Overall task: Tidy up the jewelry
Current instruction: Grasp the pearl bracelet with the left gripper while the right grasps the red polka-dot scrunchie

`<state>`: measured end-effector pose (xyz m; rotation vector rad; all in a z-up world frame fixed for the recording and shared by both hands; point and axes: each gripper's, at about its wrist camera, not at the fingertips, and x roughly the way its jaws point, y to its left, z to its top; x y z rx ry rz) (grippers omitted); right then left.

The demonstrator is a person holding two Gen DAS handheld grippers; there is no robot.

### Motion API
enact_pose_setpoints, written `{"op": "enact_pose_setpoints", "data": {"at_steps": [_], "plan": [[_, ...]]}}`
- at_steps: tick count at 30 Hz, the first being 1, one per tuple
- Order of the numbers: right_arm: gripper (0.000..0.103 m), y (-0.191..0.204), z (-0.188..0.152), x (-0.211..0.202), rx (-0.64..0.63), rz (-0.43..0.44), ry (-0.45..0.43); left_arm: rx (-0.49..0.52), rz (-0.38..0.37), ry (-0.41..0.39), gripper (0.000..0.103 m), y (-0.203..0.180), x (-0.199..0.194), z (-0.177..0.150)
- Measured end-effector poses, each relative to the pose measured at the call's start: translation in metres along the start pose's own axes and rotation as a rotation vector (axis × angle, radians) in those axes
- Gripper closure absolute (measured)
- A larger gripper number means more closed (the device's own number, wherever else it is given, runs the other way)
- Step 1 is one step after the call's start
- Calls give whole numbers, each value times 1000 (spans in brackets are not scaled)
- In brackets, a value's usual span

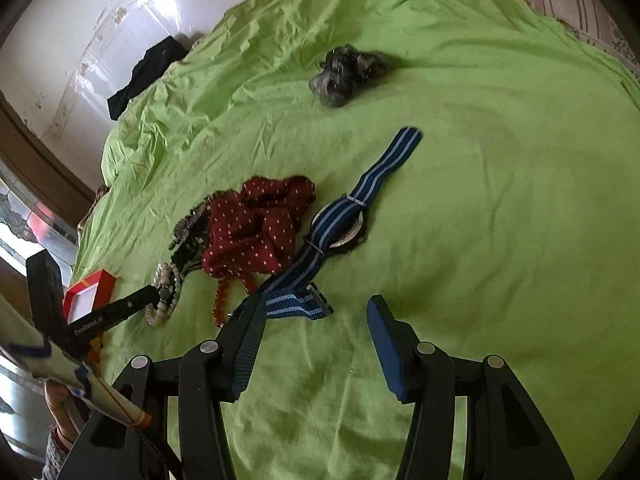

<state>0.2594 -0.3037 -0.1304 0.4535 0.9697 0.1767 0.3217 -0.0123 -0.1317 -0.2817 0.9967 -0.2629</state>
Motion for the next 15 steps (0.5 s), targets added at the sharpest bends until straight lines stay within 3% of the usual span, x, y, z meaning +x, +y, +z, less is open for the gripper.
{"op": "enact_pose_setpoints", "data": {"at_steps": [8, 15], "plan": [[46, -11, 11, 12, 50, -2, -15, -55, -92, -28, 84, 16, 4, -2], [46, -14, 16, 15, 67, 19, -24, -43, -77, -44, 91, 15, 6, -3]]}}
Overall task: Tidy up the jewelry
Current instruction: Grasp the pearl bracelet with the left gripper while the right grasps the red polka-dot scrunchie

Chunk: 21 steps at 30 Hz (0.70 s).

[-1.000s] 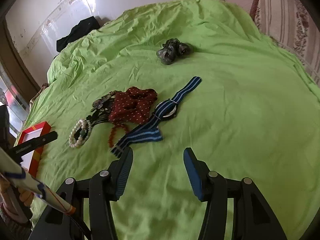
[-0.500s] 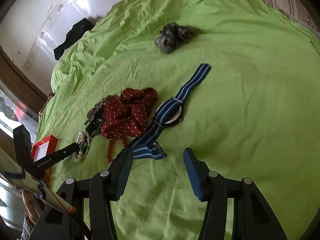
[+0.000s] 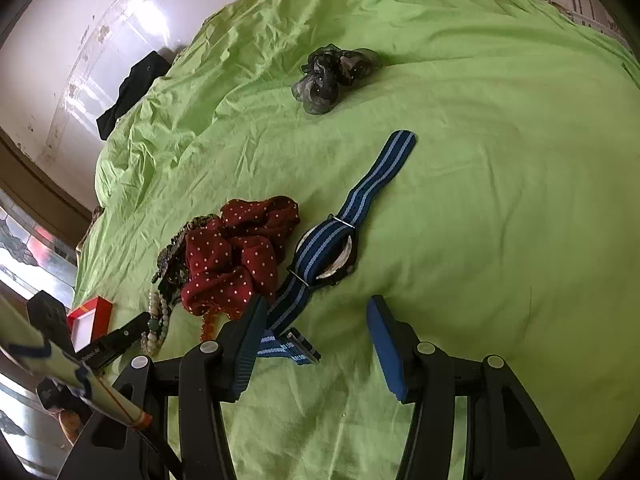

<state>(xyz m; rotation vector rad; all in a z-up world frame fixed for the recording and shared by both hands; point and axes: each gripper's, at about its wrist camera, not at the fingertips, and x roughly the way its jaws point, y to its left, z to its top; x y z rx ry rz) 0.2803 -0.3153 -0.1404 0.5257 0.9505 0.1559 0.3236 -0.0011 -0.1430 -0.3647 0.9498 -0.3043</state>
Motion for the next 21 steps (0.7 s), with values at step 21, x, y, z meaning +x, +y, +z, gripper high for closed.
{"op": "enact_pose_setpoints", "data": {"at_steps": [21], "plan": [[54, 58, 21, -7, -173, 48, -75, -104, -121, -31, 92, 23, -7, 1]]}}
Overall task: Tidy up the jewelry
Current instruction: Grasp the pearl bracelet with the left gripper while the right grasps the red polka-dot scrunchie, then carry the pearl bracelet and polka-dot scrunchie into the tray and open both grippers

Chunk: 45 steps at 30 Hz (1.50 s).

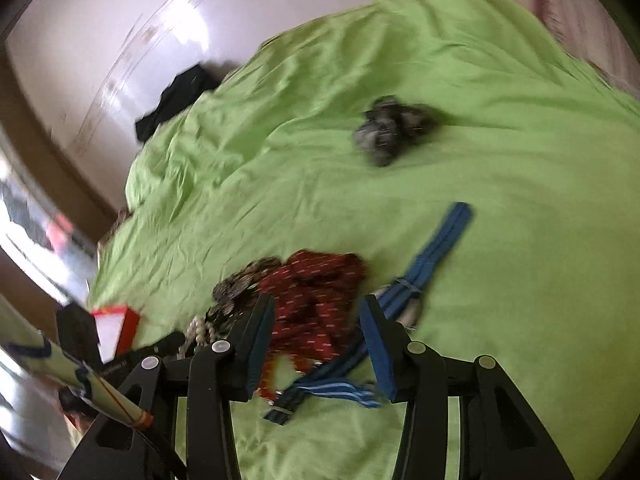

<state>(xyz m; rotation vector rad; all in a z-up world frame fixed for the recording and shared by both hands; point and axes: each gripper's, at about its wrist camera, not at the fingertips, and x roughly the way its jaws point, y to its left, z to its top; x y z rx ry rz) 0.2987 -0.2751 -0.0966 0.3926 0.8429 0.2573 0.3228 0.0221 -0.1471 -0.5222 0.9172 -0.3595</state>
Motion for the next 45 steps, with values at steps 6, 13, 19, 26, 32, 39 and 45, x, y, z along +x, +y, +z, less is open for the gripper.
{"op": "enact_pose_setpoints", "data": {"at_steps": [6, 13, 19, 26, 32, 39, 45], "plan": [[54, 2, -4, 28, -37, -49, 49, 48, 61, 9, 92, -9, 6, -1], [63, -3, -3, 38, -34, -64, 56, 114, 128, -2, 93, -19, 9, -3], [63, 6, -4, 48, -78, -100, 50, 209, 204, 1, 93, -35, 14, -7], [91, 20, -9, 48, -152, -116, 51, 271, 259, -27, 94, -44, 7, -10], [93, 35, -8, 19, -172, -98, -3, 257, 209, -125, 94, -55, -33, -4], [93, 59, -7, -33, -175, -39, -84, 302, 202, -170, 94, -86, -79, -8], [93, 96, -18, -63, -228, 11, -113, 349, 214, -232, 94, -109, -138, -13]]}}
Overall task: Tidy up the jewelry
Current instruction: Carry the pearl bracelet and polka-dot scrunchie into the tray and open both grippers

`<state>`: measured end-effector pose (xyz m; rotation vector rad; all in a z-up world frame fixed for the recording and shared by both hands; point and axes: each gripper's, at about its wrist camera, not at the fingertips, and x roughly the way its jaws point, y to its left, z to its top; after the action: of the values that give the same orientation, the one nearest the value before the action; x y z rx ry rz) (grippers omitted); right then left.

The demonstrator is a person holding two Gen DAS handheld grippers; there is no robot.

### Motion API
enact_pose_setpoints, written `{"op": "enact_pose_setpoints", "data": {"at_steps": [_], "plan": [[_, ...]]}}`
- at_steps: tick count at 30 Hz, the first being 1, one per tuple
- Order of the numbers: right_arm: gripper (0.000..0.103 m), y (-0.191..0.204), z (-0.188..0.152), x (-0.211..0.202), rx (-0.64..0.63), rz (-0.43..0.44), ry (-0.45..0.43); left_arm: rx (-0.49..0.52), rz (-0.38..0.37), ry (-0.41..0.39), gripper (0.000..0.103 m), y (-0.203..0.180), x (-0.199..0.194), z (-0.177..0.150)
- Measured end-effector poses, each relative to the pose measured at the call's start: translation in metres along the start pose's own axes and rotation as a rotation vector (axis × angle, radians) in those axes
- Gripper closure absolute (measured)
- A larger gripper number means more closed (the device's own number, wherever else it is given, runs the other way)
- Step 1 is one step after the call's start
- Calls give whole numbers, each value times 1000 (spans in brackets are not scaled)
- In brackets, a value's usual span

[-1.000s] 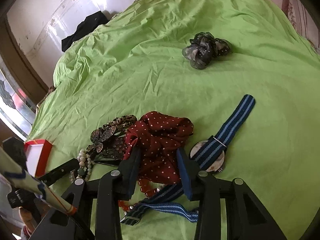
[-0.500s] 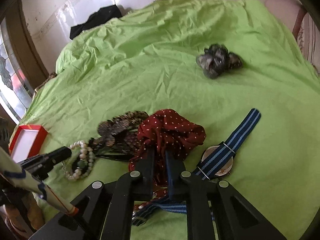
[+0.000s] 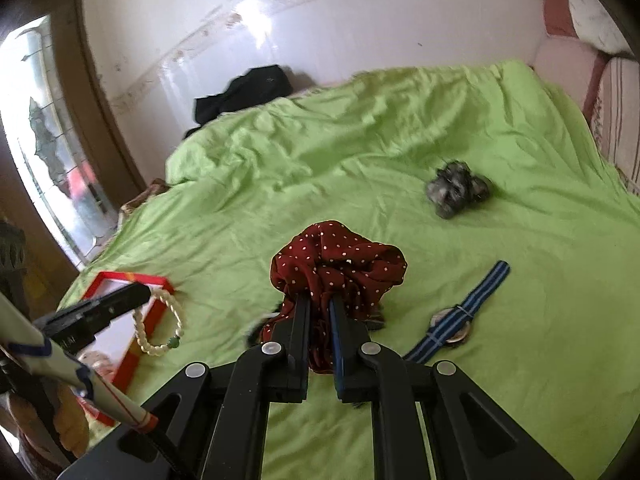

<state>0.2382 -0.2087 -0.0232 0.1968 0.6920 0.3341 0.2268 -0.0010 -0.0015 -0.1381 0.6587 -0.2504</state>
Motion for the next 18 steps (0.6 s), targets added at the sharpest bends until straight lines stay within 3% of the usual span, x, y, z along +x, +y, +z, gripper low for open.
{"op": "enact_pose_setpoints", "data": {"at_steps": [5, 10, 18], "plan": [[93, 34, -1, -17, -36, 58, -9, -12, 27, -41, 94, 16, -44, 6], [93, 70, -2, -24, -84, 83, 4, -25, 117, -69, 94, 41, -76, 4], [93, 128, -3, -20, -165, 115, 39, -128, 215, -110, 94, 107, -118, -7]]}}
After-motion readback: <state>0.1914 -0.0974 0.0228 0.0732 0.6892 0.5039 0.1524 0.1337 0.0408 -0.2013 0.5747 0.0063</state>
